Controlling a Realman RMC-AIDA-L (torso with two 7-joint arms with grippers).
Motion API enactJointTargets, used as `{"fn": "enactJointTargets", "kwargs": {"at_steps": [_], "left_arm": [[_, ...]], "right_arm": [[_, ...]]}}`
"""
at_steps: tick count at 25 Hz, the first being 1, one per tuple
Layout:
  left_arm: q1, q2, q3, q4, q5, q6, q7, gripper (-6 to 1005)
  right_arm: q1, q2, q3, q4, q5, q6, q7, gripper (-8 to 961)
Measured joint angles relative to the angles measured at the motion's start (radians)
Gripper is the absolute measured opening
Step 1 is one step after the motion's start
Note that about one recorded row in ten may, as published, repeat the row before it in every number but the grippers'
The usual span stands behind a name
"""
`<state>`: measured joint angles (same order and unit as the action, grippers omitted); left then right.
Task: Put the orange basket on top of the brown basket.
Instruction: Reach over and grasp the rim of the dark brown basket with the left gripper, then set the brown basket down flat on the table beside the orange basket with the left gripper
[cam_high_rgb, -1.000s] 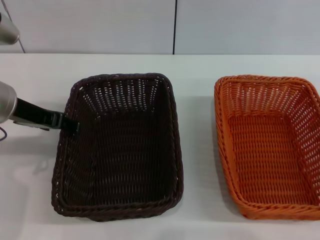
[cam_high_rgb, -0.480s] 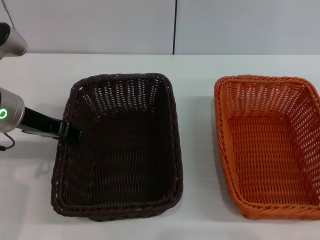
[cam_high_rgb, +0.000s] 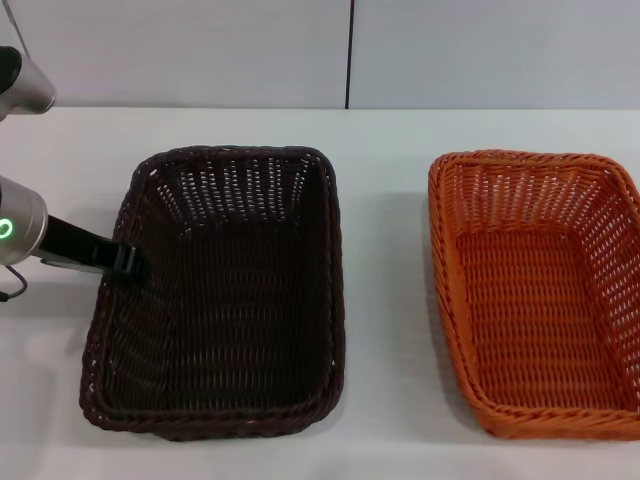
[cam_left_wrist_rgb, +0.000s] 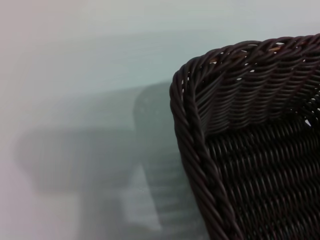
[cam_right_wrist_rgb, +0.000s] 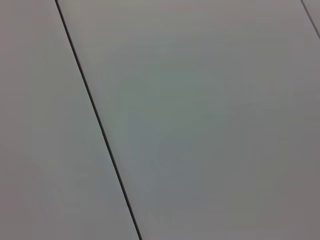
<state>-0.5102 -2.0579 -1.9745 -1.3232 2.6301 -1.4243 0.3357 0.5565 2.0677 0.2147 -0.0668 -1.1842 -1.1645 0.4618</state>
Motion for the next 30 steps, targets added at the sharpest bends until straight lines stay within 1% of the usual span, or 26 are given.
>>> {"fn": "enactJointTargets", "kwargs": {"at_steps": [3, 4, 7, 10, 13, 15, 19, 20, 23, 25, 26, 27, 28, 30], "left_arm": [[-0.001, 0.002, -0.005, -0.007, -0.002, -0.009, 0.019, 211], [-0.001, 0.002, -0.005, -0.007, -0.002, -0.009, 0.019, 211], [-0.002, 0.005, -0.013, -0.059, 0.001, -0.040, 0.043, 210], [-0.002, 0.005, -0.060, -0.117, -0.004, -0.063, 0.090, 208], [-0.006, 0.005, -0.141, -0.177, -0.016, -0.077, 0.168, 207], [-0.015, 0.012, -0.178, -0.195, -0.028, -0.088, 0.213, 207], [-0.048, 0.041, -0.250, -0.191, -0.086, -0.145, 0.393, 205], [-0.063, 0.054, -0.270, -0.178, -0.110, -0.174, 0.457, 202], [-0.098, 0.088, -0.288, -0.143, -0.146, -0.249, 0.551, 195], [-0.098, 0.088, -0.288, -0.143, -0.146, -0.249, 0.551, 190], [-0.108, 0.097, -0.287, -0.133, -0.155, -0.275, 0.574, 187], [-0.131, 0.096, -0.277, -0.123, -0.171, -0.314, 0.659, 187], [-0.141, 0.087, -0.273, -0.114, -0.170, -0.314, 0.689, 187], [-0.145, 0.082, -0.271, -0.110, -0.169, -0.314, 0.701, 186]], "right_arm": [[0.003, 0.000, 0.006, 0.002, 0.000, 0.005, 0.000, 666], [0.005, 0.000, 0.008, 0.002, 0.000, 0.006, 0.000, 666], [0.007, 0.000, 0.011, 0.003, 0.000, 0.006, 0.000, 666], [0.007, 0.000, 0.011, 0.004, 0.000, 0.007, 0.002, 666], [0.008, 0.000, 0.011, 0.004, 0.000, 0.007, 0.004, 666], [0.008, 0.000, 0.016, 0.003, 0.000, 0.007, 0.005, 665], [0.008, 0.000, 0.023, 0.001, 0.000, 0.008, 0.007, 665], [0.008, 0.000, 0.024, 0.001, 0.000, 0.008, 0.007, 665], [0.008, 0.000, 0.025, 0.000, 0.000, 0.008, 0.008, 665], [0.006, 0.000, 0.030, 0.000, 0.000, 0.008, 0.008, 665], [0.004, 0.000, 0.035, 0.002, 0.000, 0.008, 0.008, 665], [0.004, 0.000, 0.035, 0.002, 0.000, 0.008, 0.008, 665], [0.003, 0.000, 0.037, 0.003, 0.000, 0.008, 0.008, 666], [-0.001, 0.000, 0.038, 0.003, 0.000, 0.008, 0.008, 666]]}}
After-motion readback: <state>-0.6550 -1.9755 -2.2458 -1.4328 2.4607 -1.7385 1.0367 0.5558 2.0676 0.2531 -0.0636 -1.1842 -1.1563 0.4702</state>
